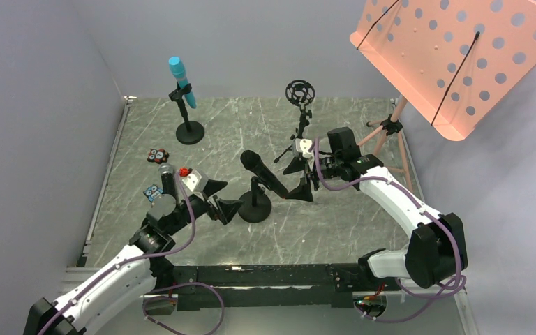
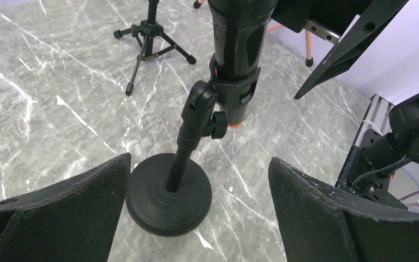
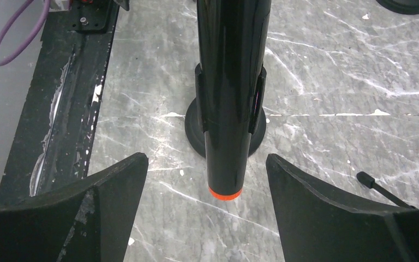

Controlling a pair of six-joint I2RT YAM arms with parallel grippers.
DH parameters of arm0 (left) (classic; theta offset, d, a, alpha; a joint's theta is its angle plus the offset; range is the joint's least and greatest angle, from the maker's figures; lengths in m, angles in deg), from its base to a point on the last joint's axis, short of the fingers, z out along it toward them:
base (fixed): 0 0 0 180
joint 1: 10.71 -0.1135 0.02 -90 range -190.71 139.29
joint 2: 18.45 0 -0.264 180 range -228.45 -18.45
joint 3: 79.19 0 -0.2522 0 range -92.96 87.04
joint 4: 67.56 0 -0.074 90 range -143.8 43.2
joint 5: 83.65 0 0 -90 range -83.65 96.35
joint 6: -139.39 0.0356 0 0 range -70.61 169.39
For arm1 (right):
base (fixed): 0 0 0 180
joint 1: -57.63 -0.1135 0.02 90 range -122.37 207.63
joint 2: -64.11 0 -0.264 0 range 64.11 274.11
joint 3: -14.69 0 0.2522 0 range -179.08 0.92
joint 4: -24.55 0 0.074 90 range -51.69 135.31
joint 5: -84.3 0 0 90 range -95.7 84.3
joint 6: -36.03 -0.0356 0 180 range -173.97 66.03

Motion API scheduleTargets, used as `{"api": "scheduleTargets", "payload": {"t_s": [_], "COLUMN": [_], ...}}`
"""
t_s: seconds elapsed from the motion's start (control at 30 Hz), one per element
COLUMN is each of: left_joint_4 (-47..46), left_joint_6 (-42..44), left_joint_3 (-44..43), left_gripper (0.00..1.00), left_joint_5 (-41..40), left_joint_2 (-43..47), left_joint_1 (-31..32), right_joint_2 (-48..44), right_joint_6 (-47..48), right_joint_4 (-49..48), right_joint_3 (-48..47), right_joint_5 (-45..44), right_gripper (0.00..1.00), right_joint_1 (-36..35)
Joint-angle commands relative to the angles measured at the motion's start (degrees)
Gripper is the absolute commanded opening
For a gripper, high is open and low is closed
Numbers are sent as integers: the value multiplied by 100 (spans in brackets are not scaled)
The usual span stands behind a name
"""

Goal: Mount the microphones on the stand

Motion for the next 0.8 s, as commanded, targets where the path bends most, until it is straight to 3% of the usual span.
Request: {"api": "scheduleTargets", "payload": {"t_s": [0.0,0.23,0.4,0.6,0.77], "left_joint_4": [600,786,870,424,1156], "left_joint_6": [18,217,-36,-658,-510], "left_joint_3": [-108,-52,24,379,193], "left_gripper": [99,99,99,99,99], "left_joint_5": [101,382,546,371,-106], "left_joint_2": [239,467,393,578,1116], "left_joint_1": [-20,-19,-21,-19,-22], "right_joint_2": [-127,-207,-331,-332,-393], "right_joint_6": [318,549,899,1111,1172], "right_joint_4": [101,122,217,444,501], "right_joint_3": [-72,71,199,134,124], "right_joint_5": [166,506,605,663,672], "right_gripper": [86,87,93,94,94], "right_joint_1": [62,306,329,347,366]}}
